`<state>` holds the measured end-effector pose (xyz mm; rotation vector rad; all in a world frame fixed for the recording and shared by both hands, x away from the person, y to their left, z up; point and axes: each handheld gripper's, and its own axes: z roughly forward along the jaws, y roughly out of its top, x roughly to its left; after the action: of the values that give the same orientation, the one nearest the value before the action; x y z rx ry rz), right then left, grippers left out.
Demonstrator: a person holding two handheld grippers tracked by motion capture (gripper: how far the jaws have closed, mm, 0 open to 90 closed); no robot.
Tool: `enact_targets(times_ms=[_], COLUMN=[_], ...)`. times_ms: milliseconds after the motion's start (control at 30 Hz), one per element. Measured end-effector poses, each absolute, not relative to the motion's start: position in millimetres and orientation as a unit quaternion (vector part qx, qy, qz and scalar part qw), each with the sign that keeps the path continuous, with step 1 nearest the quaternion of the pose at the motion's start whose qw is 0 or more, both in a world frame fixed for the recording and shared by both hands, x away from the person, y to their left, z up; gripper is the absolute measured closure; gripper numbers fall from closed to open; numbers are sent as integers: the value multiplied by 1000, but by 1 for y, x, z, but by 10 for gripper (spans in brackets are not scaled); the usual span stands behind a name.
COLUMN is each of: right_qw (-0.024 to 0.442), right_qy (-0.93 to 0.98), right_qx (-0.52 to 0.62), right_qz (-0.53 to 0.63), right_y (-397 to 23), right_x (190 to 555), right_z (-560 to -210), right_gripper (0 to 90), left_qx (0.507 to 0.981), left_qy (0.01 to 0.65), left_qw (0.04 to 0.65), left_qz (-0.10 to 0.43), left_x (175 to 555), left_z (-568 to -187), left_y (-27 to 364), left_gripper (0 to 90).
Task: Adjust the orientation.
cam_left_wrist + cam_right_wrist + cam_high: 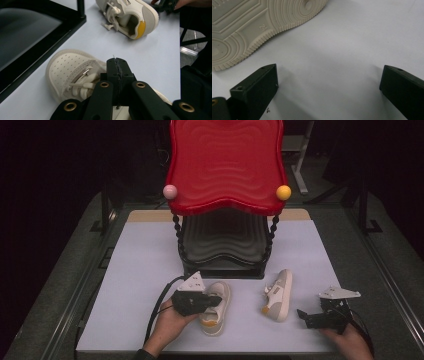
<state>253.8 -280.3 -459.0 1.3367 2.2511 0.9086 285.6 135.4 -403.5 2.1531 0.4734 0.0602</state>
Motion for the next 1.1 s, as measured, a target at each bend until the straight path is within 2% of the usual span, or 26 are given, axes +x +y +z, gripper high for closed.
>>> enact_targets(times_ms=[233, 433, 667, 767, 1100], right_qw=[184, 184, 184, 184, 184], right_qy=[798, 798, 798, 798, 798], right_qx=[474, 474, 475, 474, 474], right_qz=[322, 322, 322, 323, 322], right_y=[-280, -280, -280, -280, -280], right_x=[254, 254, 254, 254, 254], right_z=[-459, -459, -459, -459, -459], right_gripper=[12, 12, 12, 12, 12], left_qx=[871, 863, 871, 877, 895], left_qy=[175, 180, 202, 213, 197], left_qw=[459, 471, 447, 430, 399], left_qz=[18, 25, 23, 11, -18], left_x=[282, 273, 266, 264, 262], left_z=[-398, -382, -393, -405, -425], left_y=[129, 158, 202, 212, 197], left_gripper=[896, 840, 843, 885, 896])
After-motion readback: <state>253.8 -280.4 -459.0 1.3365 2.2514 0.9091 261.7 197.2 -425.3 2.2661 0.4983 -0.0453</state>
